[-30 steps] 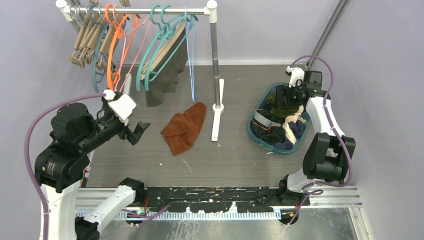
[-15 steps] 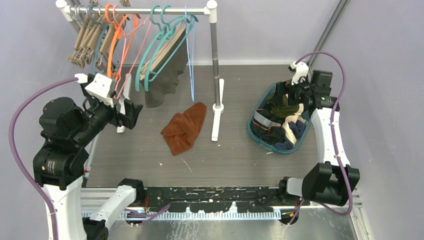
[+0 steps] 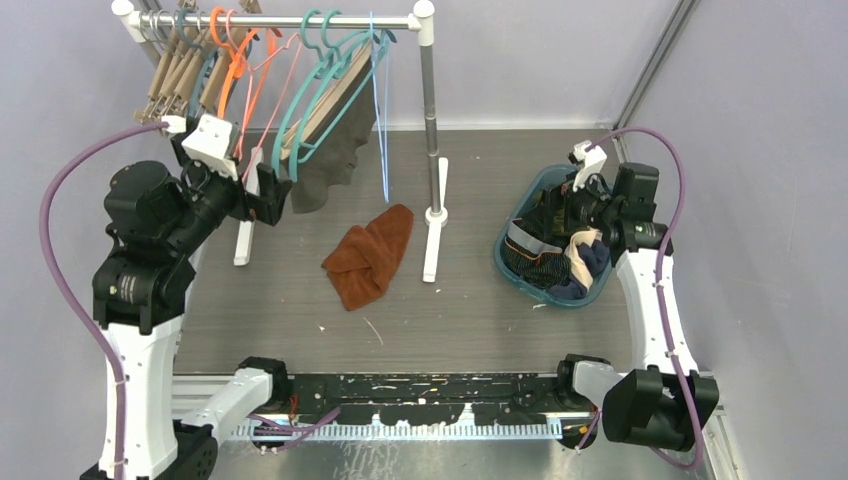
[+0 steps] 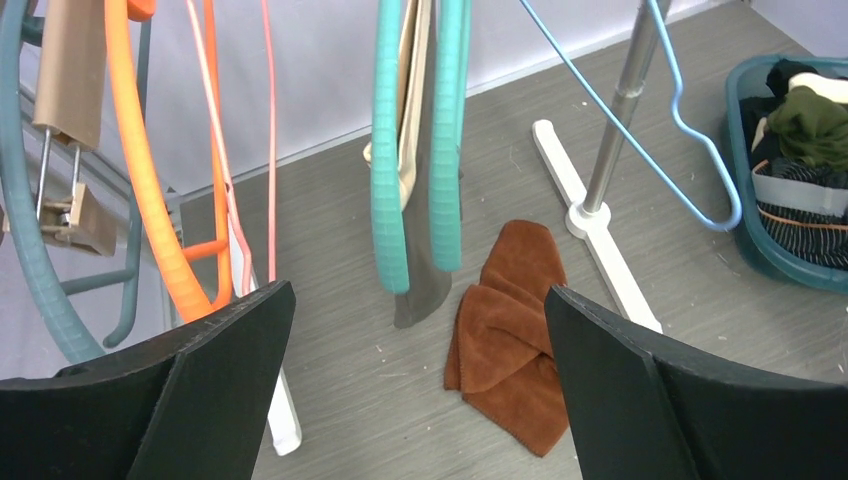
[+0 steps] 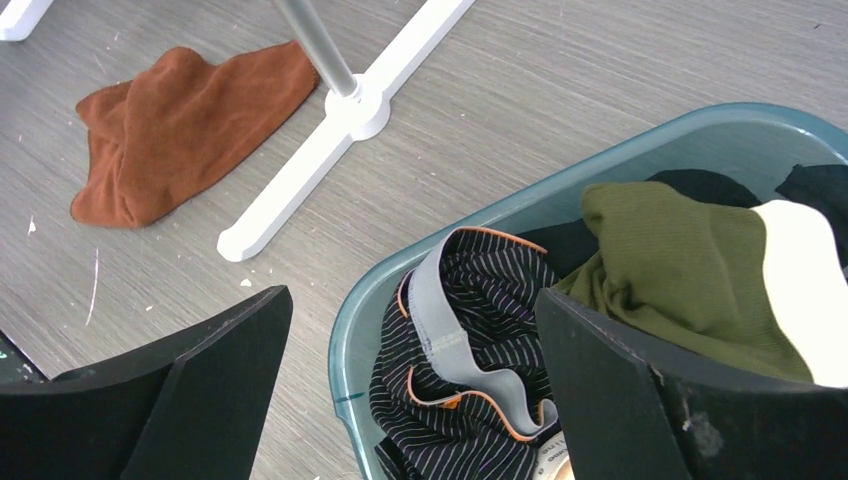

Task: Remove the underwear clipped to the hanger
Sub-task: Pick up the hanger from the clothesline.

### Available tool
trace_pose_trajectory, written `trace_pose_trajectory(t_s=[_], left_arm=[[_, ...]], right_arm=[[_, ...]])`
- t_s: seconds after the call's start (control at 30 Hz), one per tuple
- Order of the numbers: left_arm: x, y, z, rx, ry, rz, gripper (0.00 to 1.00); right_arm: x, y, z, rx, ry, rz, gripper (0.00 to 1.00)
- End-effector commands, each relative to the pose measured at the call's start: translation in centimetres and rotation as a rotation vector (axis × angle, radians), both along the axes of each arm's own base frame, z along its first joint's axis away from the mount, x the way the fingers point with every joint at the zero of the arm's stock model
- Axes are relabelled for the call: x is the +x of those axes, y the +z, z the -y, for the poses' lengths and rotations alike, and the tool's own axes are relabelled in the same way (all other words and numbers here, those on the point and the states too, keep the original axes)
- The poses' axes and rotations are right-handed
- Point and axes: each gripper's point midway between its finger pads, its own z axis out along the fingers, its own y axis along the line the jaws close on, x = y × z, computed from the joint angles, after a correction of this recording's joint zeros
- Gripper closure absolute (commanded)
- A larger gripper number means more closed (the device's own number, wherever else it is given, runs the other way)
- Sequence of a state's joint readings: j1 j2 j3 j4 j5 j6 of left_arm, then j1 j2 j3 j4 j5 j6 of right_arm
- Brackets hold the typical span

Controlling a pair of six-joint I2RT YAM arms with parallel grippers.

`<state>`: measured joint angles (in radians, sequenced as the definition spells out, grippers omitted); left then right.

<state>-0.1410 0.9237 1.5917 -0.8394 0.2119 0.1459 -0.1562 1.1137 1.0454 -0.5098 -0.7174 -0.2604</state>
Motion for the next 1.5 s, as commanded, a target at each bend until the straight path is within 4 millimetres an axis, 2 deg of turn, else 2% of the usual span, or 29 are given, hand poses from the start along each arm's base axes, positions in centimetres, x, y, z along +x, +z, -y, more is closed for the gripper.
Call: trace_pose_trajectory(t_s=[0.0, 0.17, 0.33, 0.53, 0.83, 1.07, 1.47], left_arm=[[1.8, 3.0, -0.4, -0.049, 0.048, 0.104, 0.01], [3.4, 3.7, -0.4, -0.091, 0.072, 0.135, 0.08], [4.6, 5.1, -0.7, -0.121, 0.105, 0.176, 0.18], [6.1, 5.9, -0.6, -0.141, 0.112, 0.19, 0.28], [8.3, 6.4, -0.3, -0.139, 0.114, 0.193, 0.35], [9.4, 5.9, 0.0, -0.128, 0.1, 0.182, 0.39], [10.3, 5.8, 1.1, -0.15, 0.054, 0.158, 0.47]], right_arm=[[-0.2, 1.6, -0.8, -0.003, 0.052, 0.134, 0.02], [-0.7, 2.1, -1.4, 0.027, 0.07, 0.175, 0.03], [-0.6, 1.7, -1.5, 0.036, 0.072, 0.161, 0.04], [-0.5, 1.4, -1.6, 0.031, 0.075, 0.155, 0.04], [-0.4, 1.0, -1.6, 0.027, 0.081, 0.145, 0.04], [-0.4, 0.9, -1.7, 0.023, 0.083, 0.146, 0.04], [-0.4, 0.4, -1.7, 0.022, 0.089, 0.133, 0.05]])
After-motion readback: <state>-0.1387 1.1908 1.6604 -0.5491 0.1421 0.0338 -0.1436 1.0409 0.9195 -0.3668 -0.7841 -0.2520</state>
